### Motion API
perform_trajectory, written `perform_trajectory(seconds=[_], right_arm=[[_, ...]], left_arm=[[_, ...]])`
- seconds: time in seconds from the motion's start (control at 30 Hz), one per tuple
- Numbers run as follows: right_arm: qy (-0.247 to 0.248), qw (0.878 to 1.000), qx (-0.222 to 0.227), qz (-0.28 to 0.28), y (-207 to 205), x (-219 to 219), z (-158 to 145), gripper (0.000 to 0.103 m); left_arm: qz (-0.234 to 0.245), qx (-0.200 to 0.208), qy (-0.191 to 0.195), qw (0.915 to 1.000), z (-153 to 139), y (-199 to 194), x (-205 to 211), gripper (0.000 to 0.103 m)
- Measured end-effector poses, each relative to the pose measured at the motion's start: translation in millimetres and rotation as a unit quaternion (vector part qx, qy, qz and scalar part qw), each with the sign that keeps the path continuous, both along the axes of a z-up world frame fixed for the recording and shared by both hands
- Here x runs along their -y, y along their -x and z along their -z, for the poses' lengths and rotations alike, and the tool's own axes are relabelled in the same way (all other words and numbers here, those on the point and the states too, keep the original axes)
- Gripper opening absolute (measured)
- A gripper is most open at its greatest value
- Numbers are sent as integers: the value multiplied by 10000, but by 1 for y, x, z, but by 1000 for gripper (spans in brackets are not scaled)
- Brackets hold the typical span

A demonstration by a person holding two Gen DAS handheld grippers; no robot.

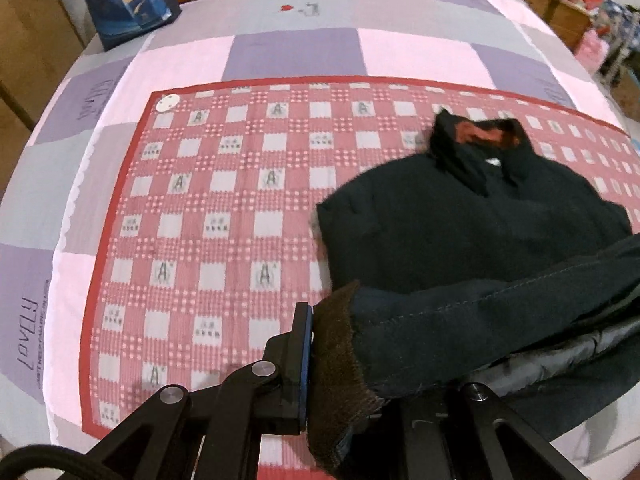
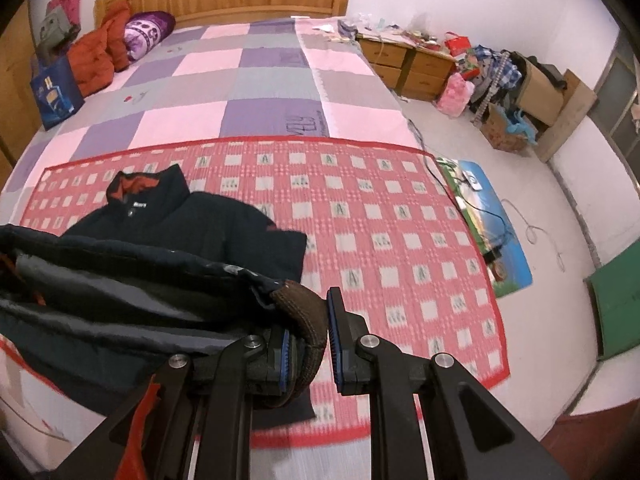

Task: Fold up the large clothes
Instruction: 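Lift the hem with both tools and fold it toward the collar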

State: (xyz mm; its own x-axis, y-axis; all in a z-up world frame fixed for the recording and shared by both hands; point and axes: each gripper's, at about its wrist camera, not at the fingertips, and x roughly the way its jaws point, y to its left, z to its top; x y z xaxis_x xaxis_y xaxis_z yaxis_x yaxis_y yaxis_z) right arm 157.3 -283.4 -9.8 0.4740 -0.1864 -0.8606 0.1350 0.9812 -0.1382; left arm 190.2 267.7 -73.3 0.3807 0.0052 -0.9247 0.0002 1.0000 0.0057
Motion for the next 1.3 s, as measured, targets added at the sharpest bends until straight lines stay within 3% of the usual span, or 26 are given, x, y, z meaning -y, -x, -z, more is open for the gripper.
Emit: perform_trajectory(seconds=[0.27,0.57,0.77,0.97,1.3], right_arm=[[-143,9994,-53,-318,-103,7,37,16],[-149,9991,-292,-284,-167,13,101,16],[-75,9989,-431,-196,-196,17,140,16],[-71,9982,-595,15,-217,23,182,16],[-63,9961,-824,311,-227,24,224,17]], left_arm=[[-339,-305,-151,9988,33,-59,-1,12],[-168,-700,-322,9969,97,-129,9,12],[-12,-919,-429,9948,134,-162,17,12],[-41,-1252,-280,9917,172,-183,17,12],[25,-1492,-119,9887,213,-199,23,16]])
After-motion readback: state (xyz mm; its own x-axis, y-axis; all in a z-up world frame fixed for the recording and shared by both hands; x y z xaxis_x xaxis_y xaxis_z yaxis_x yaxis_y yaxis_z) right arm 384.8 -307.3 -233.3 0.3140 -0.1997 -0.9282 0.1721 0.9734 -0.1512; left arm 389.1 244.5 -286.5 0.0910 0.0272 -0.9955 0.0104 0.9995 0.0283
